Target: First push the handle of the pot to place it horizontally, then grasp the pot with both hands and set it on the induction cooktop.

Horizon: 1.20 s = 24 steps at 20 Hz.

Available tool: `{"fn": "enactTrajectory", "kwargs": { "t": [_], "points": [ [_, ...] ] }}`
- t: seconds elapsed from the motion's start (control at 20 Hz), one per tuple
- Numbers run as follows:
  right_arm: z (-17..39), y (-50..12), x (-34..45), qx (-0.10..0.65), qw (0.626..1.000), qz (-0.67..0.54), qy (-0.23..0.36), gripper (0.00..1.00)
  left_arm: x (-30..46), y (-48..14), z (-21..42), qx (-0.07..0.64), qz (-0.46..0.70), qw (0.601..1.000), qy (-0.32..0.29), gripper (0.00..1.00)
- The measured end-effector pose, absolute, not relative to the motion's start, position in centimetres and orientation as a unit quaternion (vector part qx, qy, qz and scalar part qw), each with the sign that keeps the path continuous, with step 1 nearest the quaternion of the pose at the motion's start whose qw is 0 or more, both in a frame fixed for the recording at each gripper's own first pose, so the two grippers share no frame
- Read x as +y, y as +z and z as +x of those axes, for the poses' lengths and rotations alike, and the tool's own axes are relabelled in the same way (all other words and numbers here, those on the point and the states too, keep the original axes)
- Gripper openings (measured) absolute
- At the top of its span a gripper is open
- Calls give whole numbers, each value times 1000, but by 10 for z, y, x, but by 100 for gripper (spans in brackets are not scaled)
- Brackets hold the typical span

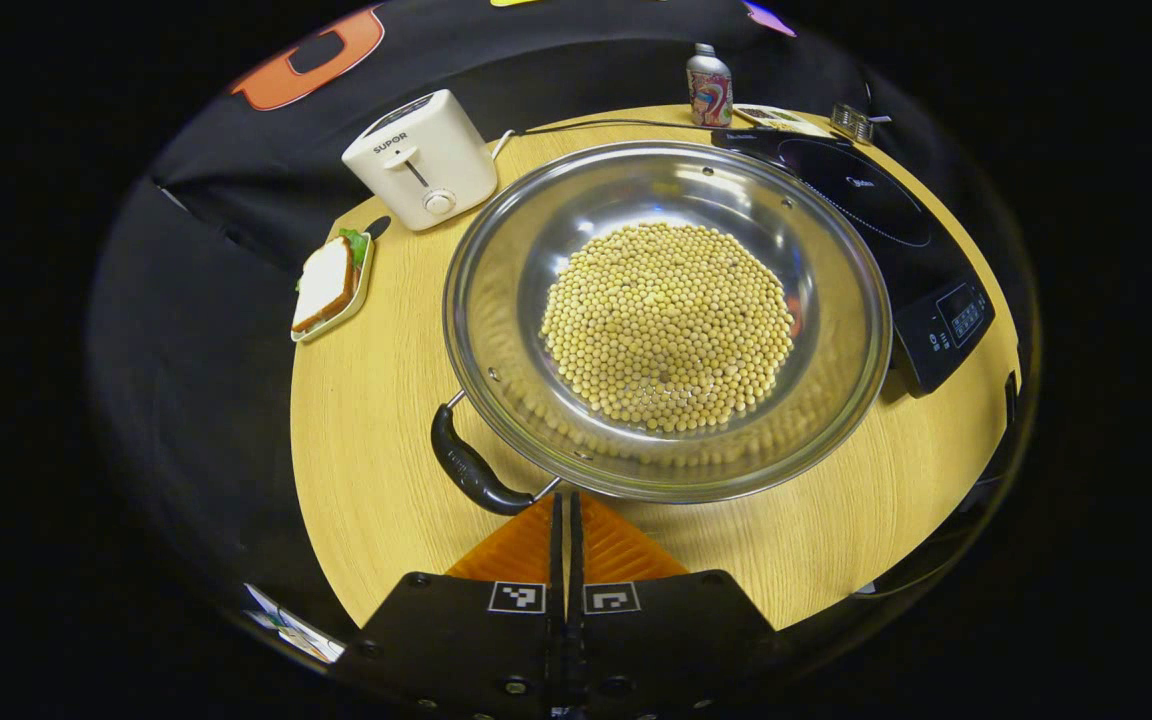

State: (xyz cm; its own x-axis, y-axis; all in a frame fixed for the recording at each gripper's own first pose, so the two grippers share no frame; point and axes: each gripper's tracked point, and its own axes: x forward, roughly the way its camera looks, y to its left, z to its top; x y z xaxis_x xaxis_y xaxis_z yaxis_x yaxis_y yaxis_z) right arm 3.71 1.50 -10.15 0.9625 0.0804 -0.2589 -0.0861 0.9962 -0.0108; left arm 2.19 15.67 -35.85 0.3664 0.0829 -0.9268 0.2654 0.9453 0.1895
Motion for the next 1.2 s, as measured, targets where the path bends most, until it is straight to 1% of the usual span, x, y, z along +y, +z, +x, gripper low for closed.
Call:
{"fn": "enactTrajectory", "kwargs": {
  "t": [0.55, 0.6, 0.65, 1.2],
  "points": [
    [37, -95, 22, 131, 990, -25, 47, 100, 193, -361, 38, 556, 136, 820, -20, 0],
    [37, -97, 23, 132, 990, -25, 48, 100, 194, -360, 39, 555, 127, 822, -19, 9],
    [37, -97, 24, 134, 989, -26, 49, 100, 195, -360, 40, 555, 123, 822, -18, 0],
    [35, -98, 29, 145, 987, -37, 56, 100, 211, -362, 69, 545, 114, 830, -4, 0]
  ]
}}
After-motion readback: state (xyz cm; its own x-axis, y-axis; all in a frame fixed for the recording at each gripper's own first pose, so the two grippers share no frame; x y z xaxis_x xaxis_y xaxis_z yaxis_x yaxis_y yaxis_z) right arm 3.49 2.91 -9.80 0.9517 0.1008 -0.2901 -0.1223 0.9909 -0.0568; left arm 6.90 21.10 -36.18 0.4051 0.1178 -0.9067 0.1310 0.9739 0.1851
